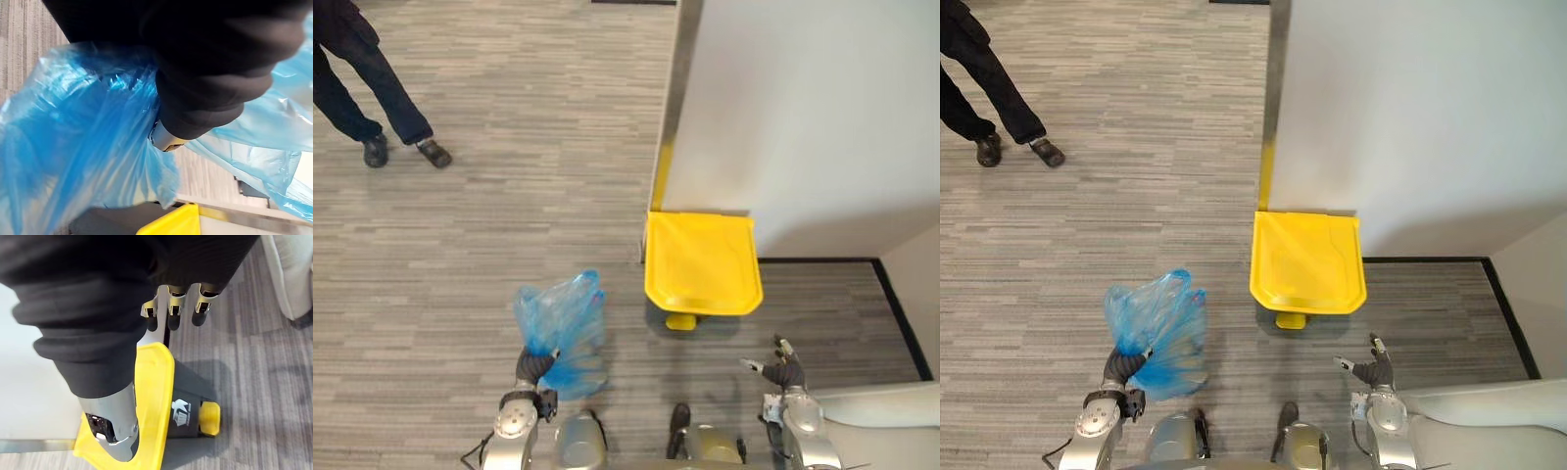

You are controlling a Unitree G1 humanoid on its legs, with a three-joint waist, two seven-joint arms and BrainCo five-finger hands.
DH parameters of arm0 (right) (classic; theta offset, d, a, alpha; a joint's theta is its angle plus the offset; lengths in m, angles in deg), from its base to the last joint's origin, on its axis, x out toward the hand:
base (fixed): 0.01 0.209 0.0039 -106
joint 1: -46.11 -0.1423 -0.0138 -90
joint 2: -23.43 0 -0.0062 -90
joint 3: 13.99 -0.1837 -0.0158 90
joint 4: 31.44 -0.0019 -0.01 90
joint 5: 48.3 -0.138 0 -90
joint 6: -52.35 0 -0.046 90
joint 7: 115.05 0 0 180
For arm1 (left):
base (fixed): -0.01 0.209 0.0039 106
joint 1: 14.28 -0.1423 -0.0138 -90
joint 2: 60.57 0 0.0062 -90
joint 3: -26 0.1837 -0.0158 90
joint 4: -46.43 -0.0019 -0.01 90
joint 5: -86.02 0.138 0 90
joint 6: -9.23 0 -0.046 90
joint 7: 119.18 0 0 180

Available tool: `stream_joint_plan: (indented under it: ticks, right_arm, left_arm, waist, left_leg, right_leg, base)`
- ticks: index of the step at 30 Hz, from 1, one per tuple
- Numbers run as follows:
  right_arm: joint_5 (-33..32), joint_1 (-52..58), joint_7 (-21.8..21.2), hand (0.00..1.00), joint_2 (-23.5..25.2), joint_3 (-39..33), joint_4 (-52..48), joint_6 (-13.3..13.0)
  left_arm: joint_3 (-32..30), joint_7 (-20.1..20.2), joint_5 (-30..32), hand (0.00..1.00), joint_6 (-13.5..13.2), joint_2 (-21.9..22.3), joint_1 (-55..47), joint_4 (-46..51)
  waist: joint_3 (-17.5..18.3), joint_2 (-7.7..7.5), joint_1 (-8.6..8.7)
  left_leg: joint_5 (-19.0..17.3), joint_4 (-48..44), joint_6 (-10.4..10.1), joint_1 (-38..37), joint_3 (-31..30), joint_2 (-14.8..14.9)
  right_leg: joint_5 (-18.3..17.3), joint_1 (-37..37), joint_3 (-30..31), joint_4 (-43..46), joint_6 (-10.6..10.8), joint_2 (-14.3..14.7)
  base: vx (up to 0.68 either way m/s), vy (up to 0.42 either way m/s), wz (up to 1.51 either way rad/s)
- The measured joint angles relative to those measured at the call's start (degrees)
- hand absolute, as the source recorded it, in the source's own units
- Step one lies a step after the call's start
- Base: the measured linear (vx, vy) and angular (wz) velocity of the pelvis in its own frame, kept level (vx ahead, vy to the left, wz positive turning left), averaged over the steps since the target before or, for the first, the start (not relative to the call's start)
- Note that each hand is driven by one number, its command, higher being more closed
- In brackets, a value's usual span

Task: Gather rubbish on tea table into small bin, then transfer packed bag to large trash can.

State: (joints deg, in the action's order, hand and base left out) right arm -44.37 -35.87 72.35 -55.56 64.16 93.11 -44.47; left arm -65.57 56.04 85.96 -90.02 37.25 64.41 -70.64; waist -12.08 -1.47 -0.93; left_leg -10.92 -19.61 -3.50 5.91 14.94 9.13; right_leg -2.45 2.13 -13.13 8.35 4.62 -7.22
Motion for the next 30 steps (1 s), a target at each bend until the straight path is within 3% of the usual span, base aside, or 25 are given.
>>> stream_joint_plan:
  ticks: [3,12,15,17,18,19,21,22,23,25,26,27,28,29,30]
  right_arm:
    - [0.01,0.33,-0.01,0.0,0.09,-0.7,1.02,0.02]
    - [0.14,-2.73,0.02,0.0,-1.84,-0.52,3.48,0.7]
    - [0.13,-5.13,0.16,0.0,-3.39,0.31,4.14,0.72]
    - [0.14,-5.54,0.16,0.0,-4.18,1.25,4.7,0.75]
    - [0.14,-5.72,0.17,0.0,-4.19,1.19,4.77,0.8]
    - [0.13,-6.28,0.21,0.0,-4.26,1.16,5.11,0.82]
    - [0.07,-6.33,0.31,0.0,-4.33,1.15,5.24,0.85]
    - [-0.01,-6.35,0.4,0.0,-4.33,1.16,5.24,0.88]
    - [-0.12,-6.36,0.41,0.0,-4.35,1.16,5.25,0.97]
    - [-1.18,-6.41,0.44,0.0,-4.39,1.15,5.27,1.03]
    - [-1.47,-6.38,0.56,0.0,-4.53,1.12,5.67,1.06]
    - [-1.63,-6.47,0.69,0.0,-5.17,1.02,6.12,1.13]
    - [-1.65,-6.81,1.07,0.0,-6.75,0.68,7.52,1.2]
    - [-1.72,-6.73,1.25,0.0,-6.91,-0.94,7.35,1.14]
    - [-1.78,-6.29,1.23,0.0,-6.66,-1.93,7.33,1.2]
  left_arm:
    - [-0.05,1.0,0.83,1.0,-0.01,-0.33,-0.34,-0.01]
    - [-1.03,0.91,0.97,1.0,-0.01,-1.05,-1.81,-0.53]
    - [-1.83,0.73,0.94,1.0,-0.01,-1.06,-2.79,-0.55]
    - [-1.79,0.7,0.94,1.0,0.0,-1.05,-3.01,-0.58]
    - [-1.72,0.64,0.93,1.0,0.0,-1.03,-3.06,-0.58]
    - [-1.3,0.52,0.83,1.0,0.0,-1.23,-2.68,-0.6]
    - [-0.28,0.07,0.72,1.0,0.01,-1.87,-2.25,-0.71]
    - [-0.21,-0.37,0.7,1.0,-0.02,-2.55,-1.23,-1.17]
    - [0.04,-0.36,0.7,1.0,-0.07,-3.27,0.28,-2.29]
    - [0.03,-0.49,0.68,1.0,-0.07,-4.31,2.66,-2.81]
    - [0.09,-0.68,0.68,1.0,-0.07,-4.87,3.9,-2.93]
    - [0.34,-0.86,0.67,1.0,-0.05,-4.56,4.86,-3.5]
    - [1.72,-1.24,0.66,1.0,-0.05,-3.94,6.3,-4.28]
    - [2.28,-1.46,0.66,1.0,-0.07,-4.12,7.32,-4.28]
    - [2.27,-1.58,0.66,1.0,-0.07,-4.29,7.92,-4.41]
  waist:
    - [0.16,-0.06,0.11]
    - [0.54,1.29,0.02]
    - [0.48,1.55,0.14]
    - [0.28,1.54,0.14]
    - [0.08,1.7,0.14]
    - [-0.83,2.34,0.23]
    - [-2.24,3.69,0.22]
    - [-2.97,3.39,0.24]
    - [-4.02,3.27,0.74]
    - [-5.71,1.89,1.74]
    - [-6.86,0.97,1.94]
    - [-7.37,1.2,2.36]
    - [-7.9,3.17,2.47]
    - [-7.77,3.85,2.88]
    - [-7.81,3.74,3.15]
  left_leg:
    - [0.2,1.66,0.34,-0.87,1.69,-1.76]
    - [-1.06,1.09,0.76,-0.61,5.0,-0.15]
    - [-3.58,-2.07,1.24,0.5,5.83,0.25]
    - [-7.56,-5.41,2.21,0.15,5.55,0.18]
    - [-8.05,-5.47,2.43,-0.4,5.43,-0.04]
    - [-8.82,-5.79,3.32,-1.9,5.21,0.02]
    - [-11.13,-8.32,3.83,-3.14,4.64,1.12]
    - [-12.84,-10.32,3.78,-3.62,3.85,1.25]
    - [-14.36,-12.49,3.57,-3.89,2.83,1.26]
    - [-17.11,-16.84,1.95,-4.08,0.01,1.29]
    - [-19.72,-19.37,0.86,-4.57,-1.86,1.3]
    - [-21.11,-20.37,0.31,-5.15,-3.28,1.96]
    - [-22.73,-20.17,-0.75,-5.75,-5.28,3.42]
    - [-23.19,-18.89,-1.2,-5.98,-6.79,3.94]
    - [-23.32,-18.06,-1.51,-6.59,-7.49,3.96]
  right_leg:
    - [0.81,0.15,1.6,-1.34,1.31,-1.36]
    - [1.06,3.28,5.61,-0.48,1.29,0.54]
    - [-1.41,6.38,7.18,4.76,1.68,0.29]
    - [-5.2,8.37,7.62,12.72,2.05,-1.57]
    - [-5.22,9.34,7.14,15.58,2.07,-2.47]
    - [-5.98,13.26,5.78,23.39,0.46,-2.9]
    - [-6.92,15.67,3.98,22.24,0.33,-2.89]
    - [-5.64,17.55,3.02,18.15,1.32,-3.14]
    - [-1.46,18.61,1.58,10.98,2.37,-3.61]
    - [2.13,19.99,-0.28,4.17,3.12,-4.57]
    - [2.36,20.35,-0.14,3.28,2.93,-4.74]
    - [4.82,20.1,0.61,5.17,2.76,-4.4]
    - [3.32,21.19,0.49,9.91,3.41,-3.15]
    - [-0.7,24.03,1.57,16.84,2.56,-2.76]
    - [-2.51,24.98,2.24,20.24,1.82,-2.67]
  base:
    - [0.02,0.103,-0.17]
    - [-0.02,-0.02,-0.26]
    - [-0.02,0.029,-0.25]
    - [0.01,0.078,-0.04]
    - [0.03,0.073,-0.02]
    - [0.03,0.055,-0.04]
    - [0.08,0.048,0.09]
    - [0.17,-0.005,0.46]
    - [0.18,-0.046,0.61]
    - [0.23,-0.153,0.85]
    - [0.22,-0.185,0.86]
    - [0.29,-0.223,0.59]
    - [0.37,-0.229,0.44]
    - [0.47,-0.285,0.41]
    - [0.42,-0.245,0.49]
